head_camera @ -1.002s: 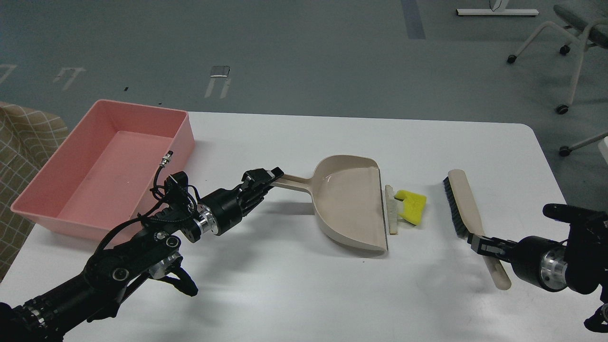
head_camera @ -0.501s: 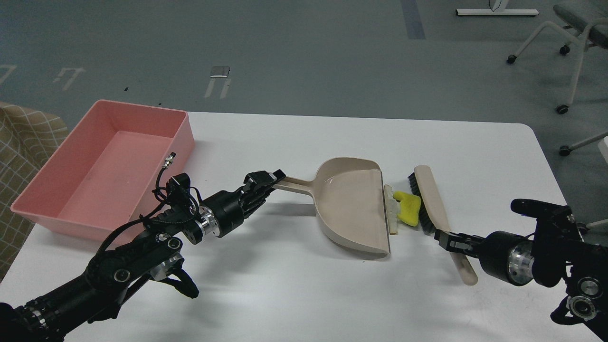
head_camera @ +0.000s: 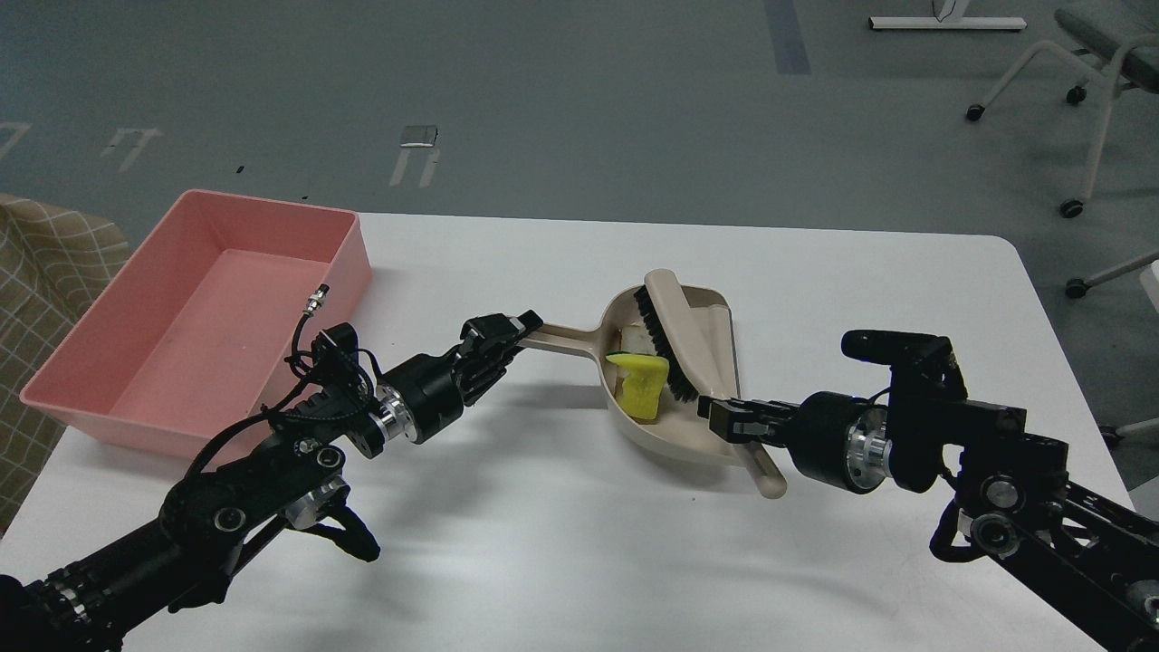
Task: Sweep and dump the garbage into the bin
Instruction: 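Lift the dustpan with the left gripper and carry it over the pink bin, then tilt the dustpan with the left gripper to dump the sponge into the bin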
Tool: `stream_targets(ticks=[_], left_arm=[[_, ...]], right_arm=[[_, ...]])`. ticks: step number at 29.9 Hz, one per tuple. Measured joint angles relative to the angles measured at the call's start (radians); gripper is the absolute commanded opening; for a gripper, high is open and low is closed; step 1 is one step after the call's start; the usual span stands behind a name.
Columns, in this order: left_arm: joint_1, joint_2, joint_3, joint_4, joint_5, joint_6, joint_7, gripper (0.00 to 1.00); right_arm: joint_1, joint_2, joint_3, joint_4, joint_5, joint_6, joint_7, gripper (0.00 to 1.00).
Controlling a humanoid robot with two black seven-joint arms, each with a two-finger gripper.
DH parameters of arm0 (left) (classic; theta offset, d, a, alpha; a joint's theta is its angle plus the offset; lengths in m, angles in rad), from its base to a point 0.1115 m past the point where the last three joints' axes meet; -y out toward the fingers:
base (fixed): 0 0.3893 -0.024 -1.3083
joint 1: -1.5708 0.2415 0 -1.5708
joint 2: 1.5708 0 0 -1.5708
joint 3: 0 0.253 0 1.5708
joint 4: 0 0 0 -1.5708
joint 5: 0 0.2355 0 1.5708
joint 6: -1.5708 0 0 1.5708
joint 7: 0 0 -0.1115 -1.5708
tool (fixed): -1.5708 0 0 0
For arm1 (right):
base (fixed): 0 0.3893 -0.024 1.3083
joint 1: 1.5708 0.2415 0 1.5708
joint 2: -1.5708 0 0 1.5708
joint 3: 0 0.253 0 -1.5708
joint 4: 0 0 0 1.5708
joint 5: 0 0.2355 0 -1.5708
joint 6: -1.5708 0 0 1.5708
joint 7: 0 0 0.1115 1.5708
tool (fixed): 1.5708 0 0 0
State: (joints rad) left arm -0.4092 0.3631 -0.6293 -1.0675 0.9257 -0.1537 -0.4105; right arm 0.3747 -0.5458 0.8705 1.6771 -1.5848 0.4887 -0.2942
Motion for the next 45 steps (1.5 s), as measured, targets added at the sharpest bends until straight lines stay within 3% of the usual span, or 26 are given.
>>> stream_targets(ticks=[7,14,19,29,36,45], left_arm=[[-0.003,-0.001,-0.013,-0.002,-0.113,-0.004,-0.005,0.0],[-0.01,0.037,-0.057,-0.008,-0.126,-0.008,-0.002,0.0],[-0.017,0.177,-0.095,-0.051,-0.168,-0.045,0.004,0.0],[-0.036,0.492,-0.249,-0.035,-0.328,-0.208,0.005,0.01],[-0.018,0.716,-0.306,0.149,-0.428,-0.326,0.0,0.01],[-0.014,0.884,-0.278,0.465,-0.401,-0.335,-0.001,0.02]], right_arm=[[-0.021,-0.093,0.14,-0.031,0.08,0.0,0.002,0.0],[-0.091,-0.11,0.268,-0.075,0.128,0.0,-0.002,0.0],[-0.16,-0.121,0.328,-0.122,0.131,0.0,0.003,0.0],[-0.199,-0.116,0.379,-0.148,0.132,0.0,0.014,0.0],[-0.205,-0.108,0.381,-0.152,0.133,0.0,0.014,0.0],[-0.206,-0.099,0.384,-0.152,0.154,0.0,0.03,0.0]])
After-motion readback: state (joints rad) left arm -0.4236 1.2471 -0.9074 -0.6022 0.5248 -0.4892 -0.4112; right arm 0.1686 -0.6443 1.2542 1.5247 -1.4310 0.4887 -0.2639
